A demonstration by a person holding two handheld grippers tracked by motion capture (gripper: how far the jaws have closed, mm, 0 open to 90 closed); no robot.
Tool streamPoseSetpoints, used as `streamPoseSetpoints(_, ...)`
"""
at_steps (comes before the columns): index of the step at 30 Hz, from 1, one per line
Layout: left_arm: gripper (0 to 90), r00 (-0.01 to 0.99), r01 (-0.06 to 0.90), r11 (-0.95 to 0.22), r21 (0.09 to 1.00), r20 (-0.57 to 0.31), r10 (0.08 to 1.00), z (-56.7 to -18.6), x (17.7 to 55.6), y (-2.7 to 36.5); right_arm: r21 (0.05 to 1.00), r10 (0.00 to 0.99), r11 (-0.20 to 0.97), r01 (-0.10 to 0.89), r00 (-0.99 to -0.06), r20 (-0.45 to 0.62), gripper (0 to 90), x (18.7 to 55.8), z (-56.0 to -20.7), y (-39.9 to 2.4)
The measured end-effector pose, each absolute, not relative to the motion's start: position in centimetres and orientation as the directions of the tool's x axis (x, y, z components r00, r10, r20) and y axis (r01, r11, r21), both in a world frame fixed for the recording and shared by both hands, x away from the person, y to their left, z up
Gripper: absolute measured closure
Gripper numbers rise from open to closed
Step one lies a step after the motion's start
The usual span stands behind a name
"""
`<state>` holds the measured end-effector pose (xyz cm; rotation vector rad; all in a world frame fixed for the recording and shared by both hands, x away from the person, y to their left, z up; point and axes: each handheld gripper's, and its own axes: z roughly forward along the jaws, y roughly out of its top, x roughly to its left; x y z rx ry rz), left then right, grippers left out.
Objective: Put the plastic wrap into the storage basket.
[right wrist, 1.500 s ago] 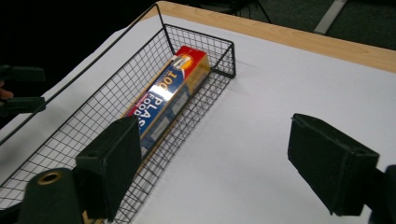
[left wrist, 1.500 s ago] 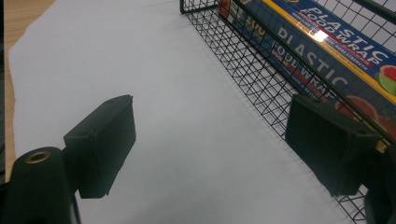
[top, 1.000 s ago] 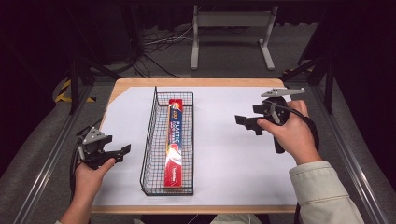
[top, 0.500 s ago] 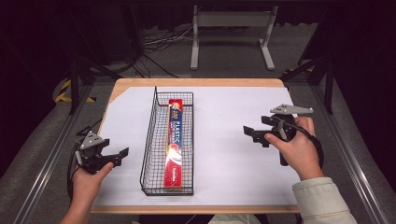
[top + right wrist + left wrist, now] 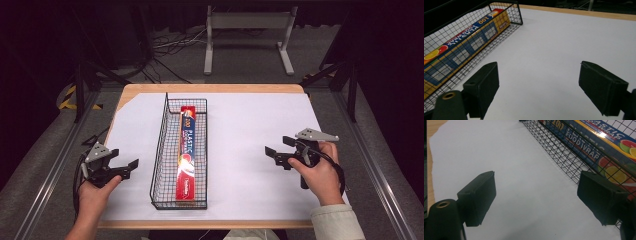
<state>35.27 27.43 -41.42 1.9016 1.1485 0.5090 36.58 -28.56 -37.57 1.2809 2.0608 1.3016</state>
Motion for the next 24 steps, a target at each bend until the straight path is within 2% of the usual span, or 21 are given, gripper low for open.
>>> streamPoseSetpoints(10, 16.1, 0.498, 0.541, -0.231, 0.809, -0.086, 0.863, -42.2, 35.6, 27.7, 0.833, 0.863, 0.178, 0.524, -0.489, 0.123, 16.9, 36.5, -41.2, -29.6)
streamPoseSetpoints(16, 16.1, 0.496, 0.544, -0.237, 0.805, -0.081, 0.865, -42.4, 35.7, 27.8, 0.809, 0.873, 0.222, 0.544, -0.48, 0.083, 16.8, 36.4, -42.3, -29.7)
streamPoseSetpoints(24, 16.2, 0.49, 0.551, -0.23, 0.802, -0.087, 0.868, -42.7, 35.9, 27.7, 0.784, 0.891, 0.225, 0.579, -0.448, 0.075, 16.2, 36.4, -43.5, -29.5)
